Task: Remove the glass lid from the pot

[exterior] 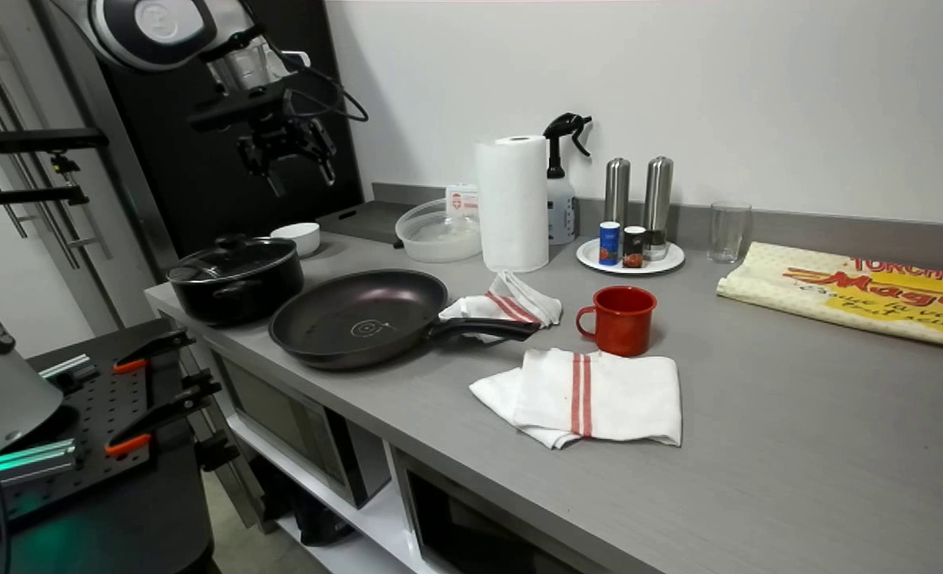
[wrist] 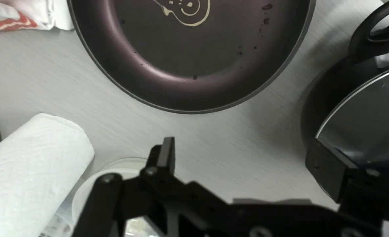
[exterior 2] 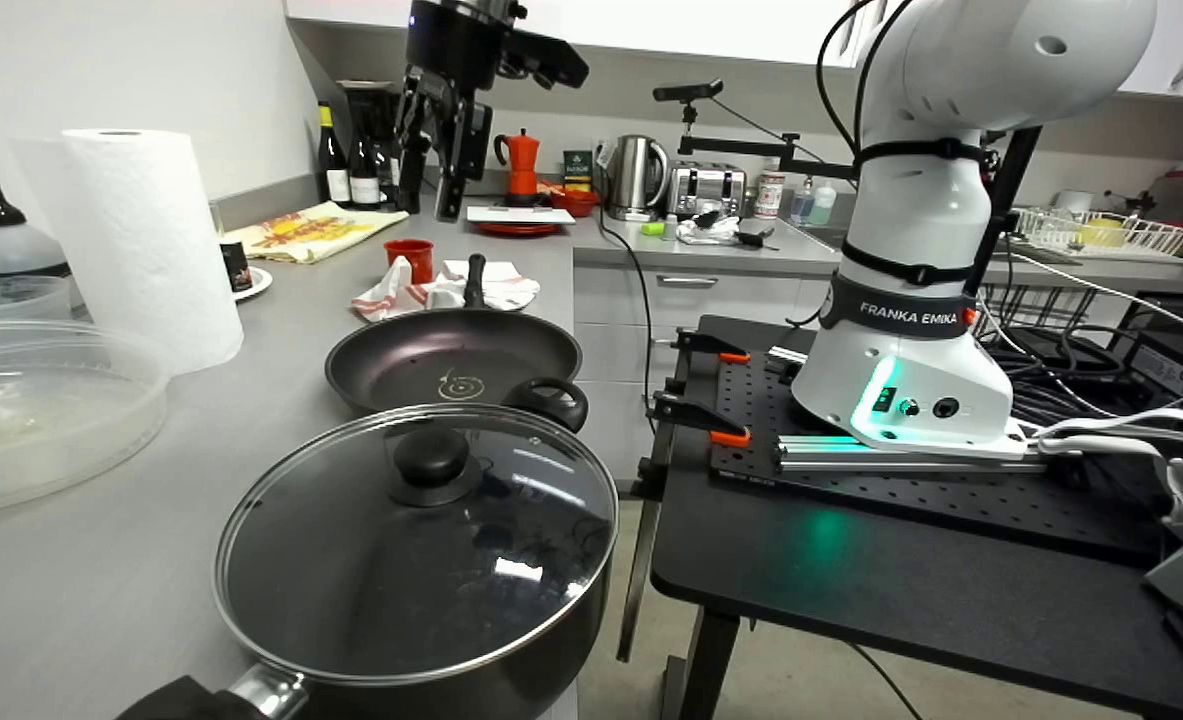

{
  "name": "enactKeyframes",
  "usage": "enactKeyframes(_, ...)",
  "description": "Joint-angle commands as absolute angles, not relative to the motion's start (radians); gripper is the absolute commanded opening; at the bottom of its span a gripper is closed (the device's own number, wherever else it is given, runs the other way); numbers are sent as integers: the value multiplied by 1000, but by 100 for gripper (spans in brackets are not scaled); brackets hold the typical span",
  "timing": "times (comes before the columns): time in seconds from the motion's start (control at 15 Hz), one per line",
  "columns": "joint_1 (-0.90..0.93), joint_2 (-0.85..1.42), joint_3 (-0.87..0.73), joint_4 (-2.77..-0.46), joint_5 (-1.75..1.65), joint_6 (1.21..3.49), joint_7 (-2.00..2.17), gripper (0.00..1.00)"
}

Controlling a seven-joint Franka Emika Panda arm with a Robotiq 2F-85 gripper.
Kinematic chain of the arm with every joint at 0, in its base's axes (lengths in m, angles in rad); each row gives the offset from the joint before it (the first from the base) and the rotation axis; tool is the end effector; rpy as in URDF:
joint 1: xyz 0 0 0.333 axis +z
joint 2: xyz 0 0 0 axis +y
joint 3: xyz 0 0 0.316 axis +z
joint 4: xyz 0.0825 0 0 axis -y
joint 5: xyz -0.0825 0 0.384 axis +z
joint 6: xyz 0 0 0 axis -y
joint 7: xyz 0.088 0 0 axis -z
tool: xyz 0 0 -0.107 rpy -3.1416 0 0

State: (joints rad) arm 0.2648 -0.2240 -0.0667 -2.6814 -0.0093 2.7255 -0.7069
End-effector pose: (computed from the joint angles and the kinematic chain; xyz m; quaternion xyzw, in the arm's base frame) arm 0.4215 0.0857 0.3339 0.8896 0.4367 0.1304 0.0287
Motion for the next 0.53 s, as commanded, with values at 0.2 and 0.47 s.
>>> enactKeyframes(0.2, 302, -141, 76, -2725, -9, 2857, -652, 100)
enactKeyframes(0.47, 321, -96, 148, -2687, -22, 2867, -596, 100)
